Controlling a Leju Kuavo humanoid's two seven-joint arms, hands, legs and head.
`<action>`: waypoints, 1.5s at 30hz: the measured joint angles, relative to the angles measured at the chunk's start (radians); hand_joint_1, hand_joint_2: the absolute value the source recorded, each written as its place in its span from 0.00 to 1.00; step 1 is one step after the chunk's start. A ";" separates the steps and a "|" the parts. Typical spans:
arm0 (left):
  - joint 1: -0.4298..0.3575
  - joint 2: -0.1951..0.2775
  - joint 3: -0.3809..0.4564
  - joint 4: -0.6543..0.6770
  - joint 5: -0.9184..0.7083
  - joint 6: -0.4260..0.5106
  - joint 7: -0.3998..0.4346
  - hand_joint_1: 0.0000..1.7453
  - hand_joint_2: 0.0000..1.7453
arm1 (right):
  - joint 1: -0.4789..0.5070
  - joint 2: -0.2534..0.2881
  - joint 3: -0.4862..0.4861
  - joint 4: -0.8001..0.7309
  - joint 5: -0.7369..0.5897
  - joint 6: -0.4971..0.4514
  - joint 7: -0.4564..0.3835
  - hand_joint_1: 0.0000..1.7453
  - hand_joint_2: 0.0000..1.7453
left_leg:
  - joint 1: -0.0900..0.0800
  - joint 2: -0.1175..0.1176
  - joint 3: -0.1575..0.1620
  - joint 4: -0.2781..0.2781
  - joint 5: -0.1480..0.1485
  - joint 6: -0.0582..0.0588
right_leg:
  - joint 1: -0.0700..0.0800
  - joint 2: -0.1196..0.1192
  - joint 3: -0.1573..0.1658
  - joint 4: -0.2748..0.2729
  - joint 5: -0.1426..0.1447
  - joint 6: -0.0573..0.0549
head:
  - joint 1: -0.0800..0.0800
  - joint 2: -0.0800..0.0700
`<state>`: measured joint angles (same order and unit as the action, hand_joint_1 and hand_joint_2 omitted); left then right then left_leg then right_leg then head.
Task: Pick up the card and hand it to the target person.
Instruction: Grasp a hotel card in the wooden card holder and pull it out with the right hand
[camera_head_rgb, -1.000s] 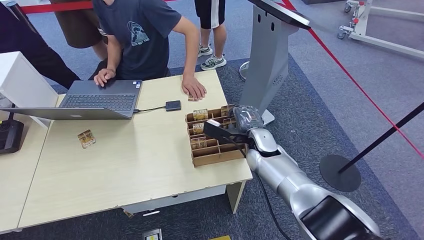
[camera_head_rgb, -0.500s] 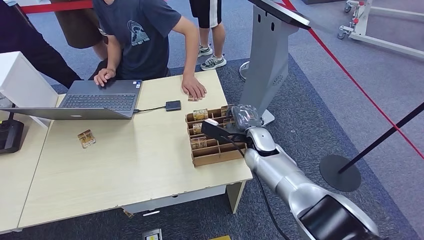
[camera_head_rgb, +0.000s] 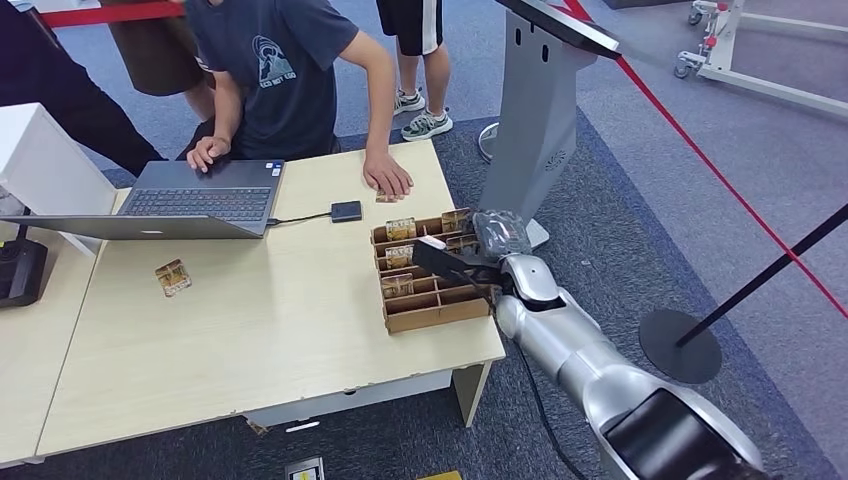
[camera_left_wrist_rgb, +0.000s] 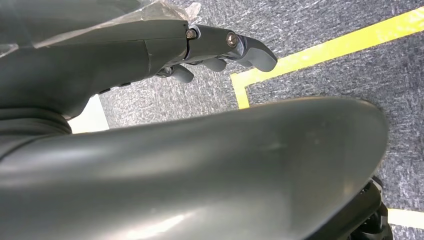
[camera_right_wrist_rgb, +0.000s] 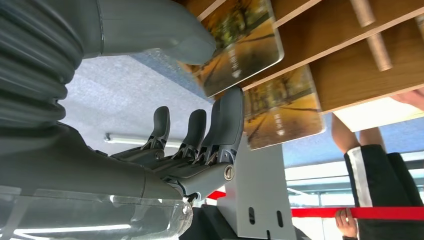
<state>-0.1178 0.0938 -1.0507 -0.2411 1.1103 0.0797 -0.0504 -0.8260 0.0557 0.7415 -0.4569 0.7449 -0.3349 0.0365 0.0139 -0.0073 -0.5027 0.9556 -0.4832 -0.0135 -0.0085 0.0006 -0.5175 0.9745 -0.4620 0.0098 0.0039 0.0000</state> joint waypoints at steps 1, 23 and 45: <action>0.000 0.000 -0.001 0.000 0.000 0.000 0.000 0.00 0.00 | -0.002 -0.003 -0.002 0.003 0.000 0.000 0.000 0.49 1.00 | 0.000 0.000 0.000 0.000 0.000 0.000 | 0.000 0.000 0.000 0.000 0.000 0.000 | 0.000 0.000; -0.001 0.000 -0.014 0.000 -0.009 0.000 0.000 0.00 0.00 | -0.005 0.006 -0.011 0.042 -0.025 0.000 -0.042 0.59 1.00 | 0.000 0.000 0.000 0.000 0.001 -0.001 | 0.000 0.000 0.000 0.000 0.001 0.000 | 0.000 0.000; -0.001 0.000 -0.017 0.000 -0.006 -0.001 0.000 0.00 0.00 | -0.005 0.015 -0.011 0.049 -0.025 -0.109 -0.095 1.00 1.00 | 0.000 0.000 0.000 0.000 0.001 -0.001 | 0.000 0.000 0.000 0.000 0.002 0.000 | 0.000 0.000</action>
<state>-0.1187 0.0942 -1.0681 -0.2411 1.1048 0.0785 -0.0505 -0.8311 0.0707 0.7305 -0.4079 0.7203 -0.4440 -0.0582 0.0140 -0.0073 -0.5028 0.9555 -0.4817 -0.0145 -0.0084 0.0006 -0.5177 0.9745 -0.4602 0.0094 0.0040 0.0000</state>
